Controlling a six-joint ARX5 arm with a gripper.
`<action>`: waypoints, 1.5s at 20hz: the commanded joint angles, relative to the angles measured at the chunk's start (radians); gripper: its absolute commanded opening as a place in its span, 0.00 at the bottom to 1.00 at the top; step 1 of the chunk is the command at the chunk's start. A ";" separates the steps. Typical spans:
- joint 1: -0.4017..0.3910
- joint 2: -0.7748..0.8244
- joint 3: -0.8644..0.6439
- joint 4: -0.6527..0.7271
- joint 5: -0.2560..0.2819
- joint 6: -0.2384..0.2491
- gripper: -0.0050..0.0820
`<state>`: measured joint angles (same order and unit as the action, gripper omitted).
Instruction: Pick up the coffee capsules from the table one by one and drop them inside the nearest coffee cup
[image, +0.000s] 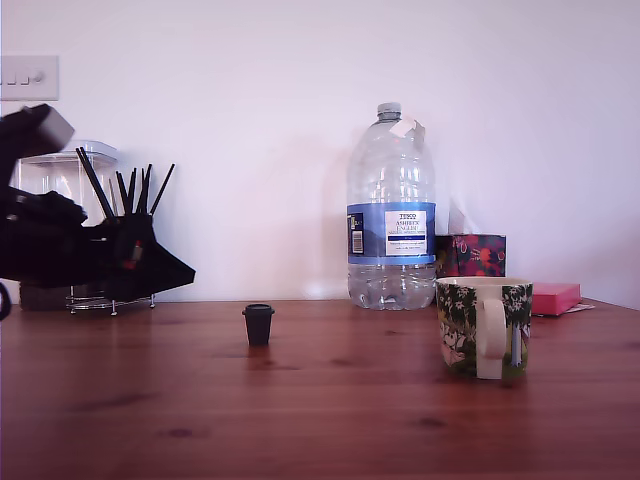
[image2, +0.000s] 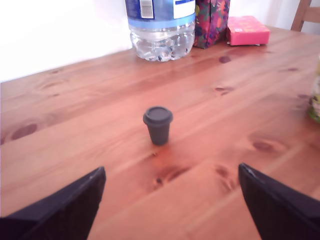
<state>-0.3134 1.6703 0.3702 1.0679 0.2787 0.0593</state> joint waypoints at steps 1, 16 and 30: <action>-0.001 0.062 0.021 0.015 0.000 0.007 0.95; -0.006 0.436 0.426 -0.056 0.004 0.020 0.95; -0.024 0.498 0.652 -0.396 0.029 0.055 0.95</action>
<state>-0.3340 2.1372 1.0256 0.6697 0.3046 0.1089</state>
